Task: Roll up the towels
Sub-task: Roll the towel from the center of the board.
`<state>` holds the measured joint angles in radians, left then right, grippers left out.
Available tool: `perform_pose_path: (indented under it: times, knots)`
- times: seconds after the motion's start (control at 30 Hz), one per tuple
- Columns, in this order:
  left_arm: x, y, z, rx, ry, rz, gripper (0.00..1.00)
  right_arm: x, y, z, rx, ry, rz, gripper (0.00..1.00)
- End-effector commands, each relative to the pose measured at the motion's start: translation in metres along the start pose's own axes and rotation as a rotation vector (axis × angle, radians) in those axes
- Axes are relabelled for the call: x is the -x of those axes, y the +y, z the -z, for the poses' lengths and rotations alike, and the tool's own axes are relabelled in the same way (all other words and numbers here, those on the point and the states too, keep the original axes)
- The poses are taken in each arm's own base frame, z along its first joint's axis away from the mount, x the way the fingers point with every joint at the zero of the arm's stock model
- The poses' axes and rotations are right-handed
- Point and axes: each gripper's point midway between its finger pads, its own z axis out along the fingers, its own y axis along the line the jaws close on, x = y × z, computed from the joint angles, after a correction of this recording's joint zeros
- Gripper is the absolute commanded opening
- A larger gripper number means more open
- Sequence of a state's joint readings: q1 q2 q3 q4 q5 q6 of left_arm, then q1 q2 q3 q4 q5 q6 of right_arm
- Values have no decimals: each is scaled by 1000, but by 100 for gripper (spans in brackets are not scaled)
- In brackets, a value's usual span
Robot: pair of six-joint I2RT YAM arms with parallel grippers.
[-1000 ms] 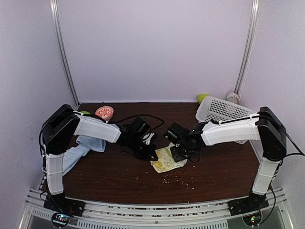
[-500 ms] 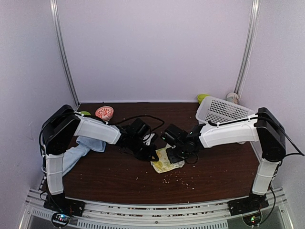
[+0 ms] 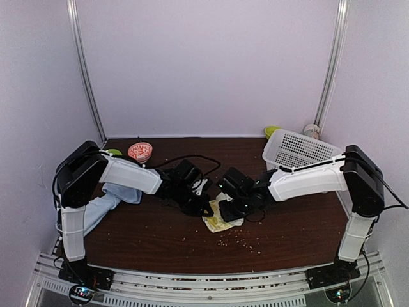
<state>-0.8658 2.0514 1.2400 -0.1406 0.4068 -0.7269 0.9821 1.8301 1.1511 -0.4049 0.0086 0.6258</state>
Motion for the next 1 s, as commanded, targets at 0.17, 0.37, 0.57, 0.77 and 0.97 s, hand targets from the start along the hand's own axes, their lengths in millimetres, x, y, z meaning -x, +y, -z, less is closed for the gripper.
perform_pose_path:
  times: [0.17,0.37,0.57,0.77,0.97]
  knots:
    - [-10,-7,24,28,21,-33,0,-17,6,-11,117,31,-59,36]
    - [9,-29,51,-10,-38,-65,0,-24,-4,-19,140,35,-93,39]
    - [34,-59,53,-118,-90,-65,0,-25,-6,-21,153,33,-105,39]
    - [53,-66,39,-133,-90,-67,0,-25,-5,-21,157,34,-101,40]
    - [61,-60,20,-142,-73,-49,0,-25,-4,-19,163,34,-97,40]
